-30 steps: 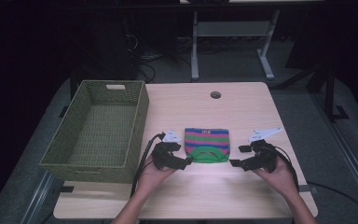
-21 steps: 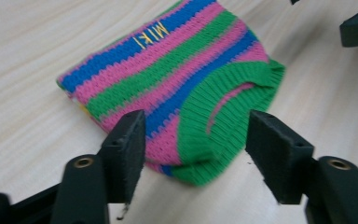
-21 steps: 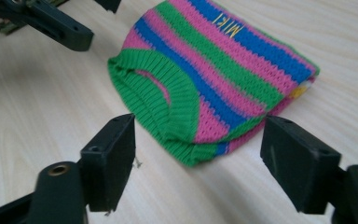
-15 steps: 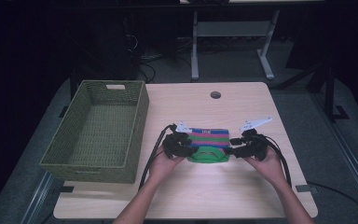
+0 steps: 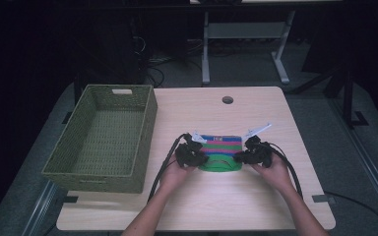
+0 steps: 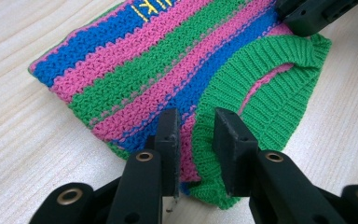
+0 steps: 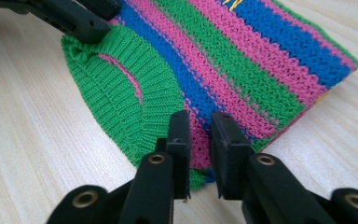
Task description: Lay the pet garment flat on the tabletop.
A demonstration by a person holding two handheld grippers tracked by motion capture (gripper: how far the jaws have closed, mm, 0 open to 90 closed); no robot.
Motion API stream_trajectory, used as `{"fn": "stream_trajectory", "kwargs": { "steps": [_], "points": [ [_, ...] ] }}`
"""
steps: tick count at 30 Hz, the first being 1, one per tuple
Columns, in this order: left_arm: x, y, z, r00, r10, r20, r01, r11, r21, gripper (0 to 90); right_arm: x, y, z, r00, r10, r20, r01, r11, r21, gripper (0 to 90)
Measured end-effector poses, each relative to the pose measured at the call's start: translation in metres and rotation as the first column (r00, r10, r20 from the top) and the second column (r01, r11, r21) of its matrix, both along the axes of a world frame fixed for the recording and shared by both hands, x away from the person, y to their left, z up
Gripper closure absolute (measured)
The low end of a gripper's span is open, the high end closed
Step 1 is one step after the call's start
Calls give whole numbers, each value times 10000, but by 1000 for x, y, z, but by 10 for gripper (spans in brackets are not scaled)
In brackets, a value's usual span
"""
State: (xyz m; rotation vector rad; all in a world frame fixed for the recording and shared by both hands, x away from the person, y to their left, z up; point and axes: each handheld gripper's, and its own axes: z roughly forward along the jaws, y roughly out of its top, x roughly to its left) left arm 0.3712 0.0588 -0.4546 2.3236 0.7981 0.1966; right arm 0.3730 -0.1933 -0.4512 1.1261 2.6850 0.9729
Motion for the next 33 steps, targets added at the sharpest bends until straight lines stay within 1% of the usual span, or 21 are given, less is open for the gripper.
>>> {"fn": "stream_trajectory", "kwargs": {
  "steps": [3, 5, 6, 8, 11, 12, 15, 16, 17, 20, 24, 28, 30, 32, 33],
  "points": [
    [-1, 0, 0, 9999, -100, 14, 100, 9999, 39, 761, 0, 1, -2, 10000, 39, 88, -39, 10000, -32, 804],
    [-1, 1, 0, 9999, -126, 18, 126, 9999, 46, 798, 0, 1, -1, 10000, -46, 26, 46, 10000, -40, 817],
    [-1, 1, 0, 9999, -122, 3, 122, 9999, 48, 802, -1, 0, -2, 10000, 4, 92, -3, 10000, -38, 820],
    [-1, 1, 1, 9999, -154, -4, 154, 9999, 67, 804, -1, 1, -2, 10000, 4, 56, -4, 10000, -83, 835],
    [-1, 1, 1, 9999, -137, -1, 137, 9999, 69, 814, -3, 1, -2, 9999, 75, 123, -73, 9999, -144, 853],
    [-2, 1, 1, 9999, -132, 9, 132, 9999, 71, 817, -4, 1, -2, 9998, 86, 201, -83, 9998, -166, 858],
    [-2, 0, 1, 9999, -140, 48, 140, 9998, 115, 825, -5, 1, -3, 9996, 74, 257, -71, 9999, -108, 865],
    [-2, 0, 1, 9998, -179, 36, 178, 9997, 160, 826, -6, 1, -2, 9996, 104, 246, -101, 9999, -117, 867],
    [-2, 0, 1, 9999, -129, 19, 129, 9999, 86, 829, -6, 1, -2, 9996, 109, 248, -105, 9999, -138, 868],
    [-2, 0, 1, 9999, -109, -52, 109, 9999, 41, 840, -6, 1, -2, 9997, 87, 232, -85, 9999, -115, 870],
    [-2, 0, 1, 9999, -106, -21, 106, 9999, 49, 841, -7, 0, -3, 9996, 70, 269, -68, 9999, -76, 870],
    [-3, 0, 1, 9999, -90, -49, 90, 10000, 26, 841, -8, 0, -3, 9998, 14, 206, -14, 10000, 11, 869],
    [-4, 0, 2, 9998, -173, -90, 174, 9998, 111, 841, -9, -1, -3, 9998, 52, 179, -52, 10000, 13, 868],
    [-6, 0, 2, 9997, -239, -71, 240, 9997, 104, 841, -11, -1, -3, 9997, 88, 219, -89, 10000, 23, 867],
    [-7, 0, 1, 9997, -237, -82, 237, 9997, 83, 841, -12, -1, -3, 9998, 78, 161, -79, 10000, 45, 866]
  ]
}}
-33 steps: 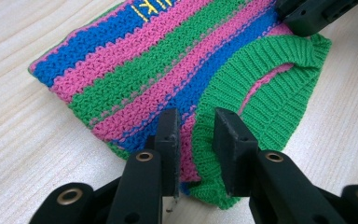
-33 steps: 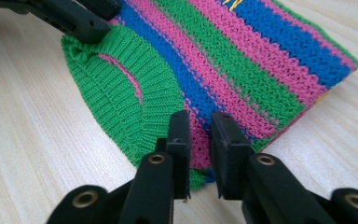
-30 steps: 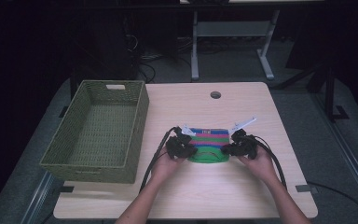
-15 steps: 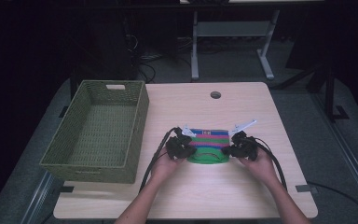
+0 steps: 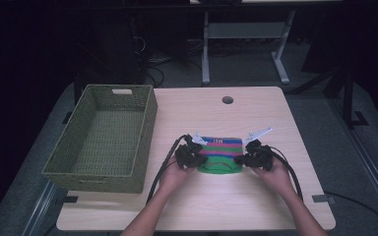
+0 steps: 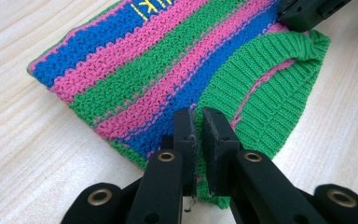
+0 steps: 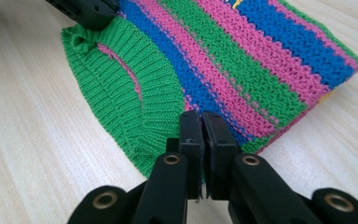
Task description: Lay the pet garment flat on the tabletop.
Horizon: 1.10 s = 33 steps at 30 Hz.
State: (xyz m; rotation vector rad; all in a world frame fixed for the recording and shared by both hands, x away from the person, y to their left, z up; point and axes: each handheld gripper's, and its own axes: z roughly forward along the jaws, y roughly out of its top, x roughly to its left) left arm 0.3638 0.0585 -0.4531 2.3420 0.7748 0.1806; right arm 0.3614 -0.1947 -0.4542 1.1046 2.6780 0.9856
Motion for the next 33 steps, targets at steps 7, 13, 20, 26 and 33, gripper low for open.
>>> {"fn": "stream_trajectory", "kwargs": {
  "steps": [7, 13, 20, 26, 33],
  "points": [
    [-7, 4, -1, 9996, -229, -180, 226, 9996, -182, 836, -11, 1, 1, 9998, 180, 32, -179, 9998, -129, 863],
    [-19, 5, 0, 9987, -481, -152, 479, 9987, -148, 831, -21, 0, 1, 9995, 318, -3, -318, 9994, -103, 855],
    [-33, 8, 0, 9966, -784, -250, 779, 9968, -203, 826, -35, 1, 1, 9982, 575, 157, -572, 9981, -211, 848],
    [-45, 8, 0, 9939, -1072, -253, 1068, 9942, -157, 821, -48, 0, 1, 9979, 638, 149, -635, 9978, -192, 842],
    [-54, 7, 0, 9925, -1203, -226, 1200, 9927, -142, 819, -59, -4, 0, 9972, 720, 203, -720, 9974, -13, 838]
  ]
}}
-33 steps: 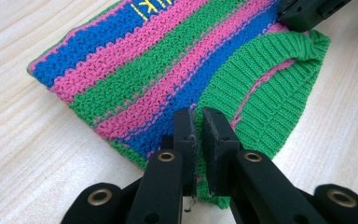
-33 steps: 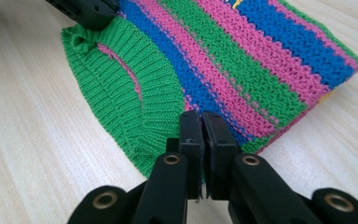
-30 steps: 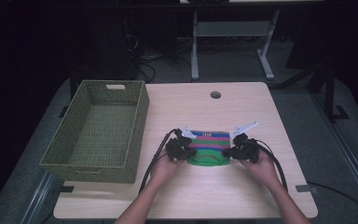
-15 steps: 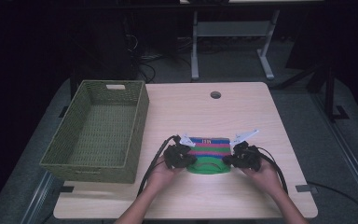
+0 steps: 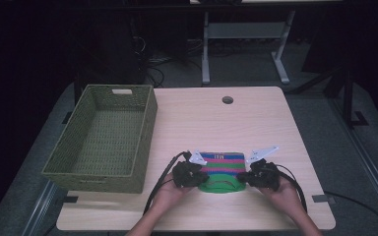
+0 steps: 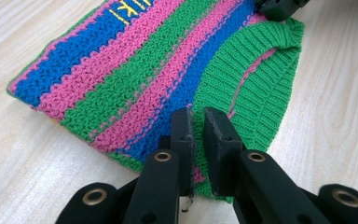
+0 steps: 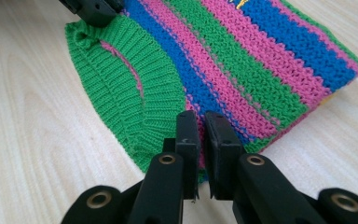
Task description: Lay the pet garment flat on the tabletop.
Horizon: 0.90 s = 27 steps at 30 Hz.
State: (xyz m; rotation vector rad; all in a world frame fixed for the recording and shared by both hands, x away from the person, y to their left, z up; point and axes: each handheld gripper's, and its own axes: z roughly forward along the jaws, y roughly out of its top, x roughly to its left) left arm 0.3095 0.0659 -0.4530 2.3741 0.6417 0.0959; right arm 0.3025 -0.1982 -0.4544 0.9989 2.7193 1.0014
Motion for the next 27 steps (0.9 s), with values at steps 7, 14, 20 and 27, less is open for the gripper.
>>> {"fn": "stream_trajectory", "kwargs": {
  "steps": [7, 14, 20, 27],
  "points": [
    [-7, 2, -1, 9998, -181, -58, 180, 9997, -167, 812, -9, -4, -2, 9999, 82, 102, -84, 9997, 214, 833],
    [-15, 5, -4, 9999, -132, -105, 127, 9988, -475, 803, -19, -5, -4, 9997, 42, 227, -48, 9996, 294, 823],
    [-18, 7, -5, 9998, -165, -105, 158, 9979, -627, 797, -25, -6, -5, 9995, 26, 317, -38, 9992, 396, 819],
    [-22, 7, -7, 9998, 3, -187, -21, 9955, -948, 788, -30, -8, -6, 9988, -25, 488, 1, 9988, 495, 814]
  ]
}}
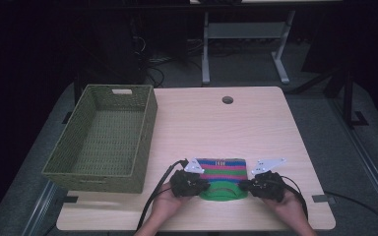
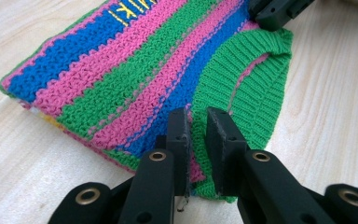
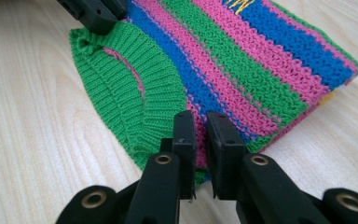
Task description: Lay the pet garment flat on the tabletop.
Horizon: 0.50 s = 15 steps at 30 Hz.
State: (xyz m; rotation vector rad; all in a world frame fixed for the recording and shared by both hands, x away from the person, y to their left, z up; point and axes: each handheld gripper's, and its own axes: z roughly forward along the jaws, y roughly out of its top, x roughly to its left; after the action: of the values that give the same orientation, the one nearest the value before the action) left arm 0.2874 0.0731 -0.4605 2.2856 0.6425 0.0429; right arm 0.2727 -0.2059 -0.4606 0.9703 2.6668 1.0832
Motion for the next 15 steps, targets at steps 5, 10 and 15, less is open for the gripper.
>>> {"fn": "stream_trajectory", "kwargs": {
  "steps": [5, 10, 15],
  "points": [
    [-1, -1, 1, 9999, -130, 102, 128, 9998, 161, 785, -5, -1, -1, 10000, -22, 51, 22, 10000, 71, 807],
    [-5, -3, 1, 9998, -156, 105, 155, 9998, 126, 745, -9, -2, -1, 10000, -1, 22, 0, 9999, 132, 794],
    [-7, -4, 4, 9993, -355, 68, 353, 9991, 235, 684, -12, -1, 1, 9999, -10, 112, 8, 9998, 220, 708]
  ]
}}
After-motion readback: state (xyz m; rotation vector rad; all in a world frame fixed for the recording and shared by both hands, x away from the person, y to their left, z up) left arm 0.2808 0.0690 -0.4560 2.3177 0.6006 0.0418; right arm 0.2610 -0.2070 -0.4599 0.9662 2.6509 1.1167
